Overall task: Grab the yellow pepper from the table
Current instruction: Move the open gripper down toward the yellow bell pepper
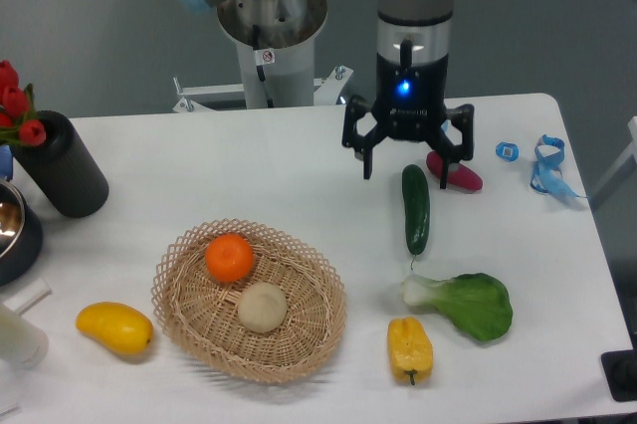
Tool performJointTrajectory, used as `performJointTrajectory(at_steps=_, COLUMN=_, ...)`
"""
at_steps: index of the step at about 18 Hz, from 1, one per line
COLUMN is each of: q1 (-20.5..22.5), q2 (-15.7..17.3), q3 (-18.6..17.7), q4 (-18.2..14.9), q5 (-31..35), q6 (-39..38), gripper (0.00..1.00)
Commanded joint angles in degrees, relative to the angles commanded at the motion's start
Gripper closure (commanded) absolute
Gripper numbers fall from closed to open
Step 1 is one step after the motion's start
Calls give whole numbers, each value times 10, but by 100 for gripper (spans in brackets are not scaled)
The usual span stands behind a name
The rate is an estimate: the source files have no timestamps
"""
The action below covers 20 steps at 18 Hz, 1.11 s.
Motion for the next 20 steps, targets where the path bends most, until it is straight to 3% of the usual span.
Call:
performJointTrajectory(at_steps=3, q1=-12, q2=-33, q3=31, q4=0, q5=0, q6=-60, gripper=0)
performJointTrajectory(at_steps=8, q1=-18, q2=-77, q3=52, q4=6, q5=0, q6=-99, gripper=0)
performJointTrajectory(at_steps=13, q1=-13, q2=-138, q3=55, q4=62, q5=2, q6=-109, gripper=0)
performJointTrajectory(at_steps=20, q1=-4, q2=-194, q3=72, q4=65, q5=4, q6=-102, gripper=0)
